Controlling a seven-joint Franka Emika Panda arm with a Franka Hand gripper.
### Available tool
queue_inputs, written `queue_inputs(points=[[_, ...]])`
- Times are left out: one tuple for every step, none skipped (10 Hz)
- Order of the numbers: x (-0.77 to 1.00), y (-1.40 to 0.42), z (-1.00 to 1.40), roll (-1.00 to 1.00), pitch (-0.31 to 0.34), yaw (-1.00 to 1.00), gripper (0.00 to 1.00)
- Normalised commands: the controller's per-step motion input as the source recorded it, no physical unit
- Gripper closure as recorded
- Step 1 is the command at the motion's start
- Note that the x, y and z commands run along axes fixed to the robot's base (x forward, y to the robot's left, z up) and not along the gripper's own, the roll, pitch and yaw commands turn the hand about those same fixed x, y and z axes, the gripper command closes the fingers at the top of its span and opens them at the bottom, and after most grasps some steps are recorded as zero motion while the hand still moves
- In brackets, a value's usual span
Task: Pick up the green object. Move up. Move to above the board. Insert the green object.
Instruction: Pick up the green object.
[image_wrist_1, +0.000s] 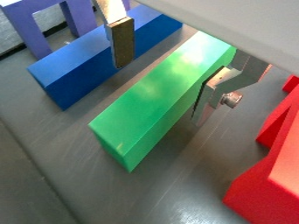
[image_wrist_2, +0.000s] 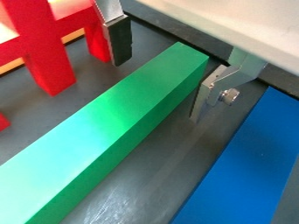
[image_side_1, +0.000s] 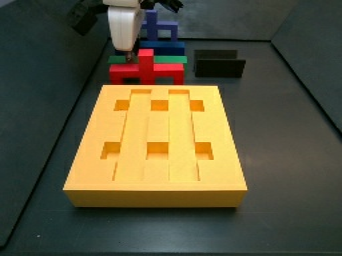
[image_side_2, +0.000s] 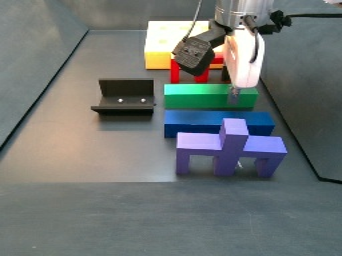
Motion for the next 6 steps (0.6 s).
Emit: queue_inputs(points=[[0.17, 0.01, -0.13, -0.01, 0.0, 0.05, 0.0], [0.0, 0.02, -0.21, 0.0, -0.029, 0.01, 0.0], [-0.17, 0.0, -0.09, 0.0, -0.03, 0.0, 0.0], [-0.1, 0.0, -0.09, 0.0, -0.044, 0.0, 0.0], [0.0, 0.0, -0.13, -0.01, -0.051, 0.0, 0.0], [0.06, 0.0, -0.15, -0.02, -0.044, 0.0, 0.0]])
